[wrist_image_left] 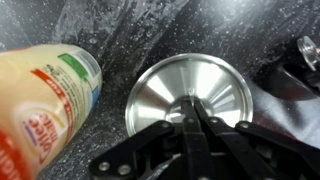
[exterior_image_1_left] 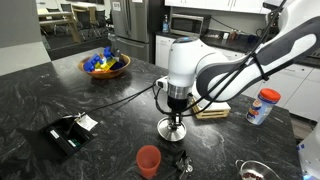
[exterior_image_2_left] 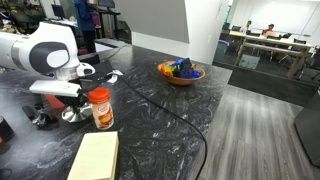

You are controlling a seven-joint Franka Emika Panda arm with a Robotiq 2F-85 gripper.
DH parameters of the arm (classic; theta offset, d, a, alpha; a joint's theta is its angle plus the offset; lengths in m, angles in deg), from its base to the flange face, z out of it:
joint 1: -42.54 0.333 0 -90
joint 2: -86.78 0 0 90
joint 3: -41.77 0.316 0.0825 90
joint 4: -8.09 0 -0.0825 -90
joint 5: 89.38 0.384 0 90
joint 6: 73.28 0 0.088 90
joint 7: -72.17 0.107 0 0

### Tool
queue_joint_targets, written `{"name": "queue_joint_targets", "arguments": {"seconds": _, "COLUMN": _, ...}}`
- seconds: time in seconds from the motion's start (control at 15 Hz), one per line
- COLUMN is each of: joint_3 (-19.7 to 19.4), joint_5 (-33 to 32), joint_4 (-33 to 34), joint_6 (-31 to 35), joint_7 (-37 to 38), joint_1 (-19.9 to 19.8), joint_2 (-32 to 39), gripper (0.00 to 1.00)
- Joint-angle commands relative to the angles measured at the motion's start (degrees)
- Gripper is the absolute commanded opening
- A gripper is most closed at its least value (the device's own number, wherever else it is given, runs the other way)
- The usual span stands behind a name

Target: Pick the lid on the counter and put it on the pot

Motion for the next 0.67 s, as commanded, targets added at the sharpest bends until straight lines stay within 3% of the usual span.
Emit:
{"name": "queue_joint_targets", "arguments": {"seconds": 0.0, "joint_3": -0.3, "joint_5": 2.6, "joint_4": -4.3, "joint_6": 0.4, "joint_7": 6.2, "joint_1": 0.2, "joint_2": -7.3, "gripper": 0.01}}
{"name": "queue_joint_targets", "arguments": {"seconds": 0.33, "joint_3": 0.0, "joint_5": -3.4, "joint_4": -9.7, "joint_6": -1.4, "joint_7": 20.8, "joint_1": 0.2, "joint_2": -16.9, "gripper": 0.01}}
{"name": "queue_joint_targets", "arguments": {"seconds": 0.6, "joint_3": 1.1, "joint_5": -4.0, "joint_4": -13.8, "joint_6": -6.1, "joint_7": 23.1, "joint_1": 0.7, "joint_2": -24.2, "gripper": 0.01}}
